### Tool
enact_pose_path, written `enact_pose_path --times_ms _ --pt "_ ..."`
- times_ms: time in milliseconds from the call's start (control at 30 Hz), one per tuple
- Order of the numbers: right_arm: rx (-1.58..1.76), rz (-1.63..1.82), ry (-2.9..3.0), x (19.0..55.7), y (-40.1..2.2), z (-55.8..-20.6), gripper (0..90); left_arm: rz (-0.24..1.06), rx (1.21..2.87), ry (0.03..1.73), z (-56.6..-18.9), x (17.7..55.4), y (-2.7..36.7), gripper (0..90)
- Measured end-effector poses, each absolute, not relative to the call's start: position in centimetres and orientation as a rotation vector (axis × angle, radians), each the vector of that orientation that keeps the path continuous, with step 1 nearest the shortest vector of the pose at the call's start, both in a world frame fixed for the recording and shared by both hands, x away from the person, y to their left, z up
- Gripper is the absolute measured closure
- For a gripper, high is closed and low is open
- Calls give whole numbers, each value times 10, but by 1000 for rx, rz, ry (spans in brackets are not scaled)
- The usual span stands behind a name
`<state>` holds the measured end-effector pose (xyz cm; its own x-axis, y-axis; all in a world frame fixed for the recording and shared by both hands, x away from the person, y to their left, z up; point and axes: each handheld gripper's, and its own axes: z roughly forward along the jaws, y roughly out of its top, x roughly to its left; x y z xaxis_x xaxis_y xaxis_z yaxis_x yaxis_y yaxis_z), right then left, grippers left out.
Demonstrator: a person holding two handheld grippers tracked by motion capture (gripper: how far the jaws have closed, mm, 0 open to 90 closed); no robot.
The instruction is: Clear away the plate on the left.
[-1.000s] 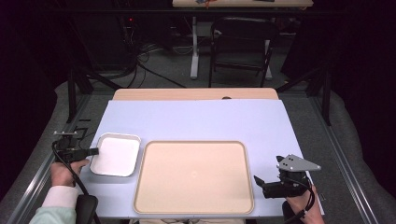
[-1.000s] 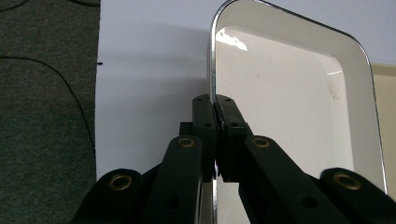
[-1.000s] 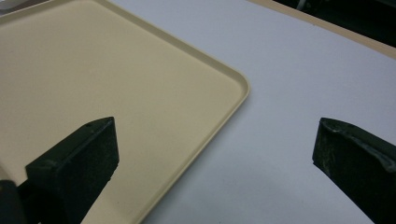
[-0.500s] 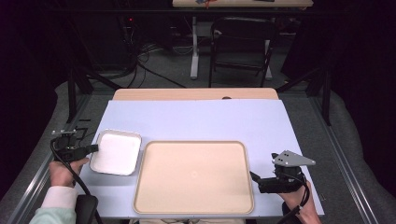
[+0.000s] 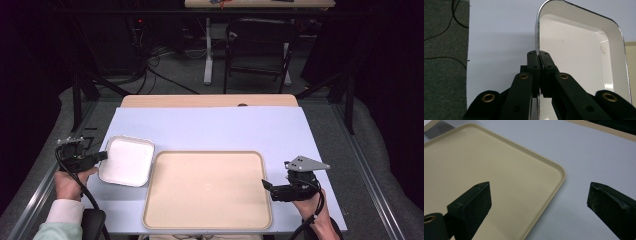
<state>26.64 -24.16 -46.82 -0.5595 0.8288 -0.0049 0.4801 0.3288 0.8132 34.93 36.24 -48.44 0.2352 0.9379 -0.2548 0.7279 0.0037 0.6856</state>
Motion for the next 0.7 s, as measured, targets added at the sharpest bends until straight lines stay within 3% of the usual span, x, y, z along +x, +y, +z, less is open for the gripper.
enact_pose_path --times_ms 433,700 --pt "1147 1119 2233 278 -219 -470 55 338 1735 1409 -467 349 332 882" --pt "1122 1138 2288 284 -195 -471 59 294 1799 1319 -467 351 295 882"
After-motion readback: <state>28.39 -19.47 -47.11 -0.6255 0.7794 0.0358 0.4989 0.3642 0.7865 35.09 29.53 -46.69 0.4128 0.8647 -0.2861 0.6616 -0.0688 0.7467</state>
